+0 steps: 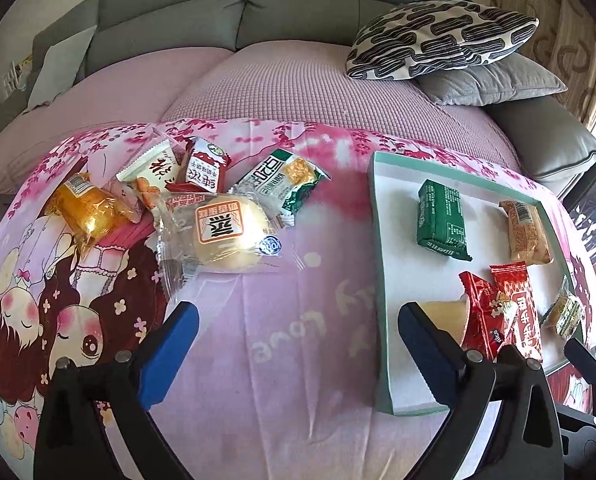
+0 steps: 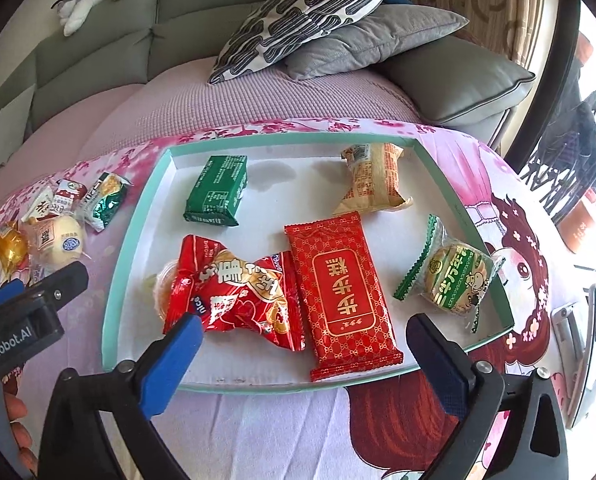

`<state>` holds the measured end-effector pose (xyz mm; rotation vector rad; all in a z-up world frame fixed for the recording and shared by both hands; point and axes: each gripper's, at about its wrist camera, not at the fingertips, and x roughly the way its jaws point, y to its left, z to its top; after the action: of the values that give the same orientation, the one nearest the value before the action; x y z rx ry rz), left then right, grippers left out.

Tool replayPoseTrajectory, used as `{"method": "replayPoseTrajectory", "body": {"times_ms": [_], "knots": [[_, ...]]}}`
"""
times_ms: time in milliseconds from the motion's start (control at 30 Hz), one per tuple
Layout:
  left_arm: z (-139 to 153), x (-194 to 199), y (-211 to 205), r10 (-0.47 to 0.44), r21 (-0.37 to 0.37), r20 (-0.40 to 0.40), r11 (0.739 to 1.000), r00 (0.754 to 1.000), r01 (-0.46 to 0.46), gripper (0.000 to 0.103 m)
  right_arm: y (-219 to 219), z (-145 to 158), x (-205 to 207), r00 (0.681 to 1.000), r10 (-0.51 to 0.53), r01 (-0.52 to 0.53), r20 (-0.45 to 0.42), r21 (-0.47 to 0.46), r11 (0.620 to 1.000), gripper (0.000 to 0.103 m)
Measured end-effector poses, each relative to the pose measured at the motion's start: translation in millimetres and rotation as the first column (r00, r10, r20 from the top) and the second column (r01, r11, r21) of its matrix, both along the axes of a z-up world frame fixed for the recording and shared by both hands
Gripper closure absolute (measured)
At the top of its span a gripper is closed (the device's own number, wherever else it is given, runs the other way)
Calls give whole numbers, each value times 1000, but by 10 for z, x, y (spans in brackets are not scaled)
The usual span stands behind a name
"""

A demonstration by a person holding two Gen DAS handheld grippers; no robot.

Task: Organize snacks
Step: 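Withdraw both grippers from the tray toward the snack pile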

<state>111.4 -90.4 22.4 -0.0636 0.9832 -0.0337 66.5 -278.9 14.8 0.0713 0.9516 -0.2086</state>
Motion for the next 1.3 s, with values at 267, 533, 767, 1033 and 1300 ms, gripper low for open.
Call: {"method": "replayPoseTrajectory", "body": {"times_ms": [267, 533, 767, 1033, 1300], "knots": [[-2, -14, 366, 75, -6, -2, 997, 997, -75, 3, 212, 62, -2, 999, 47, -47, 17, -9, 999, 0], [-78, -43, 823, 200, 93, -30, 976, 979, -196, 3, 468, 78, 24, 995, 92, -92, 22, 16, 996, 0], [-109, -83, 1152, 267, 98, -47, 960, 963, -261, 3, 788, 56, 48, 987, 159, -159, 20, 15, 987, 0], [-51, -124, 1399, 291, 73, -23, 954, 956, -289, 3, 1134, 29, 79, 975, 222, -223, 28, 32, 974, 0], [-31, -102, 1585, 293, 48, -2, 955, 956, -293, 3, 1401, 14, 113, 963, 267, -269, 46, 55, 961, 0]]}}
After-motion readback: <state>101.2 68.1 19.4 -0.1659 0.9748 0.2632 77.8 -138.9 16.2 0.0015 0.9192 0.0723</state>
